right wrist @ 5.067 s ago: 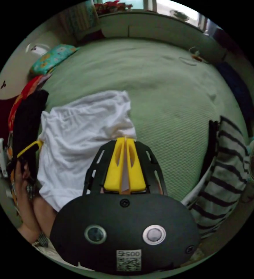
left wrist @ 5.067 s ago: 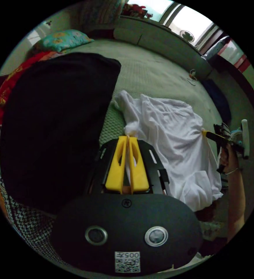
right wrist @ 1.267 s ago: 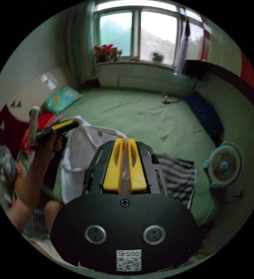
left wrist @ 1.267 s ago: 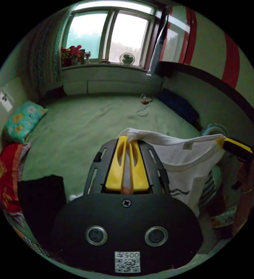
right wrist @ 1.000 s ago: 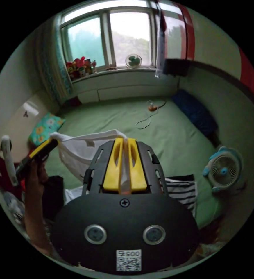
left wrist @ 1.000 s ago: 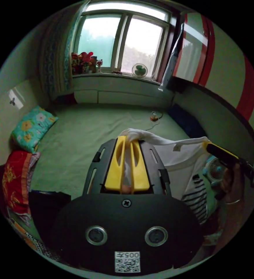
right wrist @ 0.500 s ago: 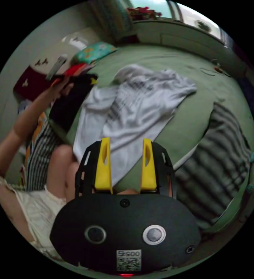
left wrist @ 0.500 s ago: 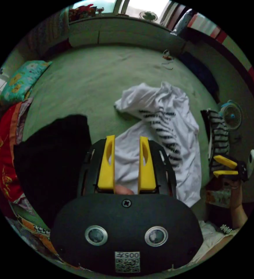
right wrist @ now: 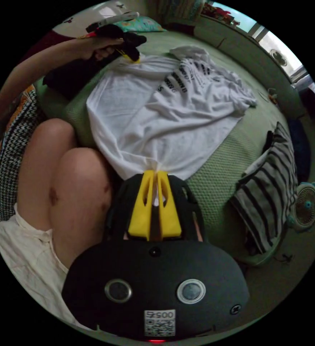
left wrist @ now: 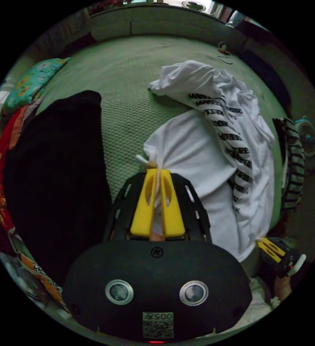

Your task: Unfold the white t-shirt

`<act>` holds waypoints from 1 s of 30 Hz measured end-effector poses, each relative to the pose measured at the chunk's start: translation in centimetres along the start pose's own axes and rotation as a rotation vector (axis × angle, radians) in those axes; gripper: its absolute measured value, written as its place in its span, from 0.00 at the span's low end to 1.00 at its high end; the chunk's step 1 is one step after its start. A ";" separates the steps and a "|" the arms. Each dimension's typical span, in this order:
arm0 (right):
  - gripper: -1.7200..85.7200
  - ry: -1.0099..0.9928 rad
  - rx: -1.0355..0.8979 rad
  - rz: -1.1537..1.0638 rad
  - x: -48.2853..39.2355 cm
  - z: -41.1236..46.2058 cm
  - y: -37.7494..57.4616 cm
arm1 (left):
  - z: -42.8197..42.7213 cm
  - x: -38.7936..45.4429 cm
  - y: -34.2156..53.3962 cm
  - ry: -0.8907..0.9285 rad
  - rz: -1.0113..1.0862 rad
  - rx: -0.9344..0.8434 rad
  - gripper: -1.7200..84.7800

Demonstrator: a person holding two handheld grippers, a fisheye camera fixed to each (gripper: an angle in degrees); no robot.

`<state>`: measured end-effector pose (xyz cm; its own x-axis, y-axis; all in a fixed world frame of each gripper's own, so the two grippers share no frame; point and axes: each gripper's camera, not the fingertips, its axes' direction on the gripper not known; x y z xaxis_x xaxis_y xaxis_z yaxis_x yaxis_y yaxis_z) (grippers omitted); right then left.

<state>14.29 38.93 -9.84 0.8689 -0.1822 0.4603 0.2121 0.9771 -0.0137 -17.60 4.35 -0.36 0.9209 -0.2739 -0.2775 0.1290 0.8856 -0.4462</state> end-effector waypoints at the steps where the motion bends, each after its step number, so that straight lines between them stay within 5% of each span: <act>1: 0.01 -0.010 0.017 0.002 0.2 -1.0 0.5 | -0.7 -0.1 0.9 0.006 0.023 0.005 0.04; 16: 0.00 -0.038 0.456 0.326 8.7 -20.3 16.3 | -18.2 -7.5 21.1 0.129 -0.154 0.229 0.03; 23: 0.00 -0.072 0.486 0.375 9.2 -23.0 22.4 | -21.8 -6.6 32.5 0.215 -0.116 0.276 0.03; 30: 0.00 -0.102 0.316 0.393 10.2 -18.2 24.9 | -17.1 -3.7 40.2 0.256 -0.142 0.134 0.04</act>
<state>36.57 59.37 -21.60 0.8044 0.2020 0.5587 -0.2811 0.9579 0.0584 -22.11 34.56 -31.88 0.7698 -0.4686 -0.4334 0.3122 0.8687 -0.3846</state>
